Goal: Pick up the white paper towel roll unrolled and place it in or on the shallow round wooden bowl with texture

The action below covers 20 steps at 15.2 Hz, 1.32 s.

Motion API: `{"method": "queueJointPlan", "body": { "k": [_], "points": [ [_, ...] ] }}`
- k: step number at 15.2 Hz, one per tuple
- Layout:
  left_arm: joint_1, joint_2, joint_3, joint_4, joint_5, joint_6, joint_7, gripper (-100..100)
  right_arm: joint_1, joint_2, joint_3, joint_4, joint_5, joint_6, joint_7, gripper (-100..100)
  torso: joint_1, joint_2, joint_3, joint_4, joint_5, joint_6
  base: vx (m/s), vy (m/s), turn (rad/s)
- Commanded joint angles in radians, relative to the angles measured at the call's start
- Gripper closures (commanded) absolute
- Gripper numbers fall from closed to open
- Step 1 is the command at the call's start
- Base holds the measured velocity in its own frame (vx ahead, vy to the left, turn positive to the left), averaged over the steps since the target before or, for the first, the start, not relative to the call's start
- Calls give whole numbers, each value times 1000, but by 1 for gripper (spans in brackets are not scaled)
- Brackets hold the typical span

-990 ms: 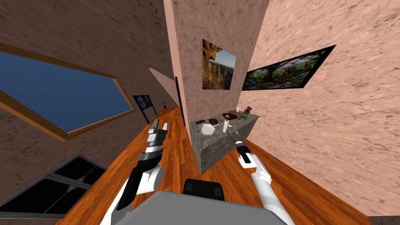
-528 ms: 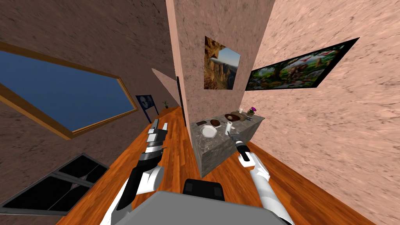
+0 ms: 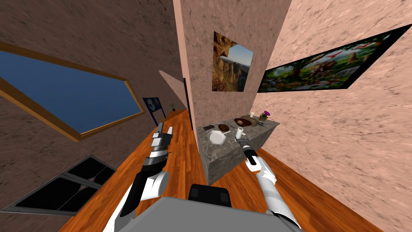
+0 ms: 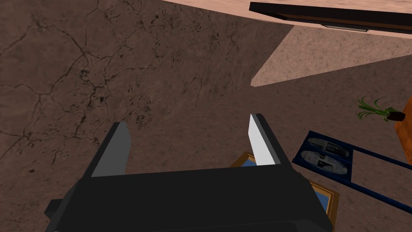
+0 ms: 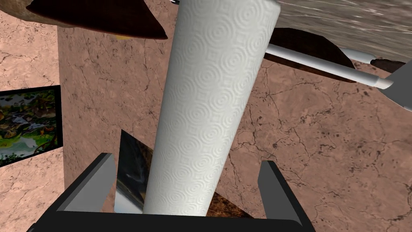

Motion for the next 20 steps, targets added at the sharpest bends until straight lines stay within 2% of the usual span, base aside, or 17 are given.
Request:
{"method": "queueJointPlan", "body": {
  "k": [1, 2, 3, 4, 8, 9, 10, 11, 15, 20],
  "points": [
    [0, 0, 0, 0, 0, 0, 0, 0, -26, 24, -16, 1, 5, 28, 25, -100, 0, 0, 0, 0, 0, 0, 3, -49, 140],
    [0, 0, 0, 0, 0, 0, 0, 0, -33, 30, -20, 2, 6, 36, 32, -100, -1, 0, 0, 0, 0, -1, 5, -102, 228],
    [0, 0, 0, 0, 0, 0, 0, 0, -20, 18, -14, 3, 3, 16, 18, -100, -4, 1, 1, 0, -1, -1, 2, -71, 102],
    [0, 0, 0, 0, 0, 0, 0, 0, -23, 20, -16, 4, 3, 20, 22, 100, -4, 1, 1, 0, -1, 0, -1, -23, 13],
    [0, 0, 0, 0, 0, 0, 0, 0, -24, 19, -17, 3, 2, 20, 21, 100, 1, 1, 0, -1, 0, -1, 0, -3, -3],
    [0, 0, 0, 0, 0, 0, 0, 0, -4, 3, -2, 0, 1, 4, 4, 100, 2, 1, 0, -1, 0, -1, 4, 40, -138],
    [0, 0, 0, 0, 0, 0, 0, 0, -20, 13, -12, 2, 1, 15, 17, 100, 3, 1, 0, -2, 0, 1, -6, 40, -98],
    [0, 0, 0, 0, 0, 0, 0, 0, -44, -12, -21, 3, -33, -9, 19, 100, 3, 1, 0, -2, 0, 1, -44, 51, 59],
    [0, 0, 0, 0, 0, 0, 0, 0, -72, -43, -39, 7, -73, -28, 23, 100, 9, 6, 3, 1, 2, -1, -76, 97, 75],
    [0, 0, 0, 0, 0, 0, 0, 0, -123, -117, -93, 23, -149, -57, 31, 100, 13, 7, 3, 0, 2, -1, -57, 148, 68]
  ]
}}
